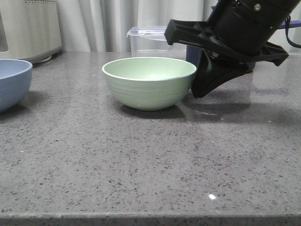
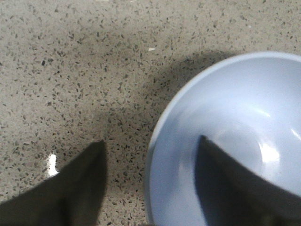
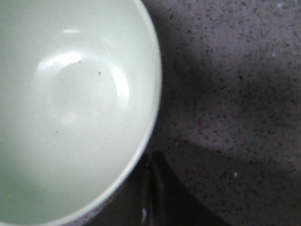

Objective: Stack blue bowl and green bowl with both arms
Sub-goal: 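Lift the blue bowl with the left gripper over the green bowl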

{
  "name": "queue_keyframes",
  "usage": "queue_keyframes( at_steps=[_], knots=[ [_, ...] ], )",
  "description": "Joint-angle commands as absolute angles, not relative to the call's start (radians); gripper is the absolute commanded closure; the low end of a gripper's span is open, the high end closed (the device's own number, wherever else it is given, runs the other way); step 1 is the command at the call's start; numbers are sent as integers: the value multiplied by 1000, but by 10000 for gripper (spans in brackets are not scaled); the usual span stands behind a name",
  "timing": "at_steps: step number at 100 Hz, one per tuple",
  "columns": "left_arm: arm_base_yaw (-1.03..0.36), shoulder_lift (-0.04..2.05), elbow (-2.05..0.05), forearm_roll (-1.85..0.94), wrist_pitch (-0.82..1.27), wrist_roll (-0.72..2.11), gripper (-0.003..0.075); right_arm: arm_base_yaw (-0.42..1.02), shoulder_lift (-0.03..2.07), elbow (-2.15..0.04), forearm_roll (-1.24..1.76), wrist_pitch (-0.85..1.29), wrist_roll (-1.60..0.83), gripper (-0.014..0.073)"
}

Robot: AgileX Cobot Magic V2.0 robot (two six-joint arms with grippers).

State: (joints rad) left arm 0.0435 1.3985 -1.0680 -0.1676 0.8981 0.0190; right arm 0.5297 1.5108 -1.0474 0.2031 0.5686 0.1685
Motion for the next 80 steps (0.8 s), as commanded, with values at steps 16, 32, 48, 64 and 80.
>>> queue_keyframes(
  at_steps=[16, 32, 48, 64, 80],
  knots=[
    [44, 1372, -1101, -186, 872, 21, 741, 531, 1477, -1071, 216, 522, 162, 676],
    [44, 1372, -1104, -186, 877, 21, 741, 531, 1477, -1071, 216, 522, 162, 676],
    [26, 1372, -1176, -188, 945, 61, 741, 531, 1477, -1071, 216, 522, 162, 676],
    [-49, 1372, -1295, -197, 983, 64, 741, 530, 1477, -1071, 216, 522, 162, 676],
    [-153, 1411, -1428, -199, 1039, 64, 741, 530, 1477, -1071, 216, 522, 162, 676]
  ],
)
